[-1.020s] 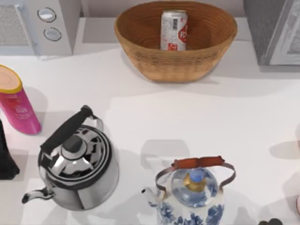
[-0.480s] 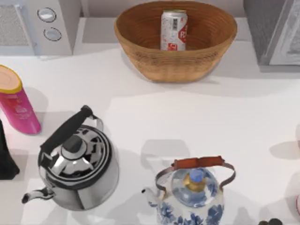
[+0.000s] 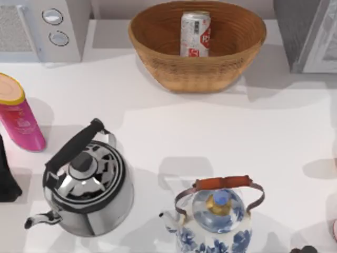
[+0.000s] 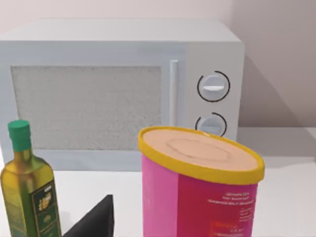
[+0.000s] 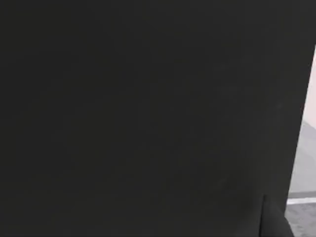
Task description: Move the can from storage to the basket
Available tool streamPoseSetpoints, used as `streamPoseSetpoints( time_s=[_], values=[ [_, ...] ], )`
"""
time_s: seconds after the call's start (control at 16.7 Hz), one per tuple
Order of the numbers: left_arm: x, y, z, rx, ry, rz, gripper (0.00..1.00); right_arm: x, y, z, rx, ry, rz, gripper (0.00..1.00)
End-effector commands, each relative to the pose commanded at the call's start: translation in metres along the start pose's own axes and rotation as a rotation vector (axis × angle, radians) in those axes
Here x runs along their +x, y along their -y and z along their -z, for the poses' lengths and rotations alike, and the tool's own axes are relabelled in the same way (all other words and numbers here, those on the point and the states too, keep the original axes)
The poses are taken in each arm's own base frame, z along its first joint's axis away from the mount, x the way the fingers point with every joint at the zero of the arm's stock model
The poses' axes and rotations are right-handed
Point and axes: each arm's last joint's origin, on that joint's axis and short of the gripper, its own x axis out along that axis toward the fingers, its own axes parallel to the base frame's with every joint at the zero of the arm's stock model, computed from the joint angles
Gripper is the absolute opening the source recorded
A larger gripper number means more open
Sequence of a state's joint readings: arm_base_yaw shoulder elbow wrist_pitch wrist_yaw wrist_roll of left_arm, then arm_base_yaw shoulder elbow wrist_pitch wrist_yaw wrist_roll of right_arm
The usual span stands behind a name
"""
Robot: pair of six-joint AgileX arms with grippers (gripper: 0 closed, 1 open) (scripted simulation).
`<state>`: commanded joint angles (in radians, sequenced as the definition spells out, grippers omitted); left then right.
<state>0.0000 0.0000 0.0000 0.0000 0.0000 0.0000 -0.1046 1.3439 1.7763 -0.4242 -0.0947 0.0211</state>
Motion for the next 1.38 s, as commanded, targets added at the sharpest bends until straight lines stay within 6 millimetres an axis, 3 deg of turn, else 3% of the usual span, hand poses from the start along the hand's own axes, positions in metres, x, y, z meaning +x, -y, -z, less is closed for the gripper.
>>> streamPoseSetpoints(
  time_s=[0.24,0.48,0.78,0.9,1.26,1.38],
  values=[
    [0.000,0.000,0.000,0.000,0.000,0.000,1.00,-0.013,-0.076,0.003,0.000,-0.005,0.002,1.00],
    [0.000,0.000,0.000,0.000,0.000,0.000,1.00,-0.031,-0.112,0.006,-0.003,-0.008,0.002,1.00],
    [0.000,0.000,0.000,0.000,0.000,0.000,1.00,-0.035,-0.117,0.006,-0.003,-0.009,0.002,1.00],
    [0.000,0.000,0.000,0.000,0.000,0.000,1.00,-0.041,-0.107,-0.001,-0.005,0.015,0.045,1.00],
    [0.000,0.000,0.000,0.000,0.000,0.000,1.00,0.004,-0.108,0.001,-0.009,0.004,0.045,1.00],
    [0.000,0.000,0.000,0.000,0.000,0.000,1.00,0.008,-0.106,0.000,-0.006,0.013,0.045,1.00]
  ],
)
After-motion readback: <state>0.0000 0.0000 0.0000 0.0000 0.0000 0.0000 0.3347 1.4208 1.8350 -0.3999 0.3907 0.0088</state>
